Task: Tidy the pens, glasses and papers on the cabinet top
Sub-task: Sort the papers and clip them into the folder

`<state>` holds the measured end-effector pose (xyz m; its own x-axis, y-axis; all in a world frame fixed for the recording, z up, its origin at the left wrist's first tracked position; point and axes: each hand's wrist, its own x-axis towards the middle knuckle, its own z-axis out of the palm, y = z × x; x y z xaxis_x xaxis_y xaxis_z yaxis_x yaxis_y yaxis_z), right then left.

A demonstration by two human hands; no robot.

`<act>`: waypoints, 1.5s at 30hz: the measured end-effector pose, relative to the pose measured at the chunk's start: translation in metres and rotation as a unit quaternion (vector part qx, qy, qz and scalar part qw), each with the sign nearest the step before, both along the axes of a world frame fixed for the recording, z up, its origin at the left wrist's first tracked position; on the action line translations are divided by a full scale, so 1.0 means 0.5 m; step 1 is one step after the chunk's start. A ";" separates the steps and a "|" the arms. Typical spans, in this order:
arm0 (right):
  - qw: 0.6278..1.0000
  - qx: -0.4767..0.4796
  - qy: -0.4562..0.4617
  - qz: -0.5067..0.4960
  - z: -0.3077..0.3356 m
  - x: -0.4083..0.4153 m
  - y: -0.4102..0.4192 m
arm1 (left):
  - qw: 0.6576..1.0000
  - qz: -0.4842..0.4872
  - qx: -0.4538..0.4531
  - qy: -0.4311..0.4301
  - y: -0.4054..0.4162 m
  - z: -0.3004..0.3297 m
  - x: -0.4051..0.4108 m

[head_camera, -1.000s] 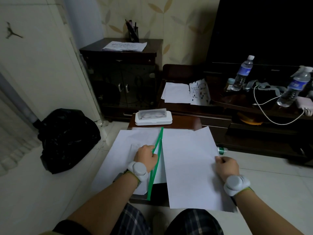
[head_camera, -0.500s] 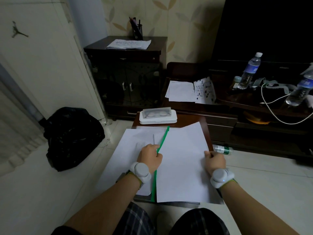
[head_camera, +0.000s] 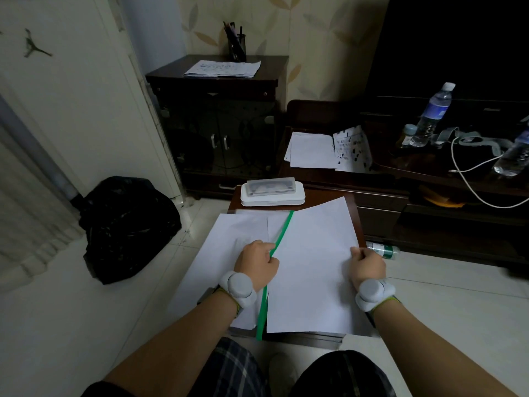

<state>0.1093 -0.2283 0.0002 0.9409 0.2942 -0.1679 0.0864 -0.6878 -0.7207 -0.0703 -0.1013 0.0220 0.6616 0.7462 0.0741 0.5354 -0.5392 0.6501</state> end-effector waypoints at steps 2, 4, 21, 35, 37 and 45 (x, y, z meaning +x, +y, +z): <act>1.000 0.004 -0.001 0.000 0.000 -0.001 0.001 | 1.000 -0.001 -0.001 0.002 0.001 0.000 -0.001; 1.000 0.008 0.003 -0.002 -0.002 -0.003 0.003 | 1.000 -0.002 0.000 0.001 0.001 0.001 -0.001; 0.999 0.026 0.018 -0.025 -0.010 -0.018 0.000 | 1.000 -0.009 0.010 -0.009 0.005 -0.017 0.012; 0.998 0.048 0.050 -0.007 -0.012 -0.064 0.022 | 0.999 -0.004 -0.003 -0.033 -0.003 -0.035 0.033; 0.997 0.046 0.064 -0.002 -0.012 -0.070 0.026 | 1.000 -0.007 0.001 -0.029 -0.008 -0.034 0.037; 0.994 0.064 0.091 0.019 -0.014 -0.082 0.048 | 1.000 0.000 0.003 -0.018 -0.015 -0.028 0.051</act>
<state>0.0682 -0.2044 -0.0070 0.8862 0.3591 -0.2929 -0.0287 -0.5884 -0.8081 -0.0449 -0.1089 0.0078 0.6584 0.7458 0.1016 0.5121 -0.5428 0.6657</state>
